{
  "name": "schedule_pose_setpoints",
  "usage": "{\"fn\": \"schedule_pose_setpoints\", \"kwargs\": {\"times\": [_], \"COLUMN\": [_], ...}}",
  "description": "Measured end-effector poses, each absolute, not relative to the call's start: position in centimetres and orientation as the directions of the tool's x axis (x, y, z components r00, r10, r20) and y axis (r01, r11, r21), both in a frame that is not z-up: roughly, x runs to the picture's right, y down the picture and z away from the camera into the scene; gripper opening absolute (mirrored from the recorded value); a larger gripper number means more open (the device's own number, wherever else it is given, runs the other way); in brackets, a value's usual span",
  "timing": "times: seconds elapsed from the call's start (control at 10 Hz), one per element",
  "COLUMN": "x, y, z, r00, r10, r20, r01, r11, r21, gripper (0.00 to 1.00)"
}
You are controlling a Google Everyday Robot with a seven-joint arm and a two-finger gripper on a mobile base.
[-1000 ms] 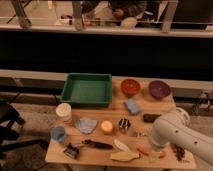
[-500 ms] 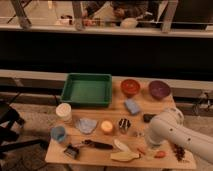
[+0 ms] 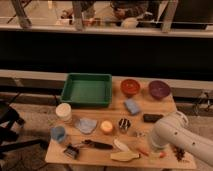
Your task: Place pepper in paper cup
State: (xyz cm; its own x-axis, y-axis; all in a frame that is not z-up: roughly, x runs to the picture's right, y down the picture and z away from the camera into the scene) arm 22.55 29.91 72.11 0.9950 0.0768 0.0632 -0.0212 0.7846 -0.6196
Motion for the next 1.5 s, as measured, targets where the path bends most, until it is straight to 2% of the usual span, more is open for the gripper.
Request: {"fn": "schedule_pose_setpoints", "kwargs": {"times": [0.7,1.5], "x": [20.5,21.2], "y": [32.9,31.9], "z": [71.5,73.0], "r00": [0.991,0.989], "r10": [0.004,0.063], "r20": [0.133,0.133], "r01": [0.084,0.039], "r11": [0.756,0.759], "r21": [-0.649,-0.650], "gripper": [0.80,0.80]}}
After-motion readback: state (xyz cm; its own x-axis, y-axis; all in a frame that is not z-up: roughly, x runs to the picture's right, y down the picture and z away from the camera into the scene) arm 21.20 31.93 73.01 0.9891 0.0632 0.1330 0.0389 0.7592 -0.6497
